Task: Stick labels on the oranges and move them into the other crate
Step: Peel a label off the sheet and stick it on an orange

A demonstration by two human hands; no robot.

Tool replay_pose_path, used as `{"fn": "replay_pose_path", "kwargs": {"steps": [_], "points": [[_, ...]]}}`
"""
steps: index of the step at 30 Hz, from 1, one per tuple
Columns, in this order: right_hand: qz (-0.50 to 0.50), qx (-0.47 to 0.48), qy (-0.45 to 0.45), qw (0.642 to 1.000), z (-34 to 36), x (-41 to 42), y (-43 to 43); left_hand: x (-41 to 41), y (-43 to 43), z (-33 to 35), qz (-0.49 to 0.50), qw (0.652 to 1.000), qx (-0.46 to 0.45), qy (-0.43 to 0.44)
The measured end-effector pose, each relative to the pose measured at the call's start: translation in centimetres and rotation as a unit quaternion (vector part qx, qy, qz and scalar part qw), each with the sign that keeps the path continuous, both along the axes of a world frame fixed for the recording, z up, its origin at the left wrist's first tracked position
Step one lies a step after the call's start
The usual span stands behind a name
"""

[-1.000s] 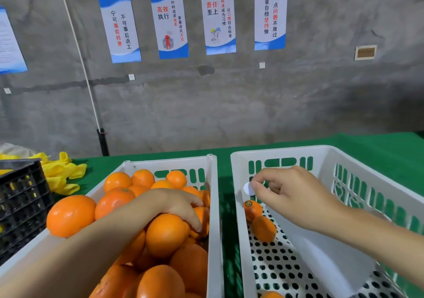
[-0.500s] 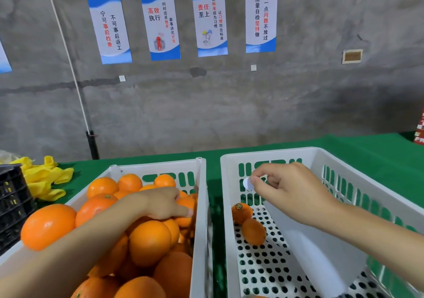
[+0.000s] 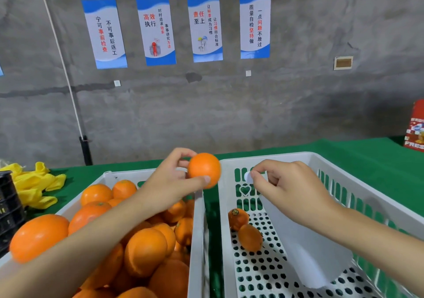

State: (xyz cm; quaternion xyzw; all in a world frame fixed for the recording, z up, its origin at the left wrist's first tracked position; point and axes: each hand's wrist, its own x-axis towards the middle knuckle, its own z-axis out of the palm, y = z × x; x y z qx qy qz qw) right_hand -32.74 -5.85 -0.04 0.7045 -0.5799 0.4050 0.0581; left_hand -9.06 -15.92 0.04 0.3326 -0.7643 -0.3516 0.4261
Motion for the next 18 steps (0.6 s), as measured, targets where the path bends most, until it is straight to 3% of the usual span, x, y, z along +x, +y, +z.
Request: {"fn": "replay_pose_path", "kwargs": {"steps": [6, 12, 18], "points": [[0.002, -0.058, -0.003, 0.998, 0.3, 0.0, 0.1, -3.0, 3.0, -1.1, -0.105, 0.992, 0.053, -0.035], [0.02, -0.135, 0.065, 0.988, 0.4, 0.2, 0.5, -3.0, 4.0, -2.3, -0.085, 0.984, -0.029, -0.156], [0.095, -0.123, 0.16, 0.975, 0.3, 0.4, 0.9, -3.1, 4.0, -2.7, -0.04, 0.973, -0.076, -0.213]]}}
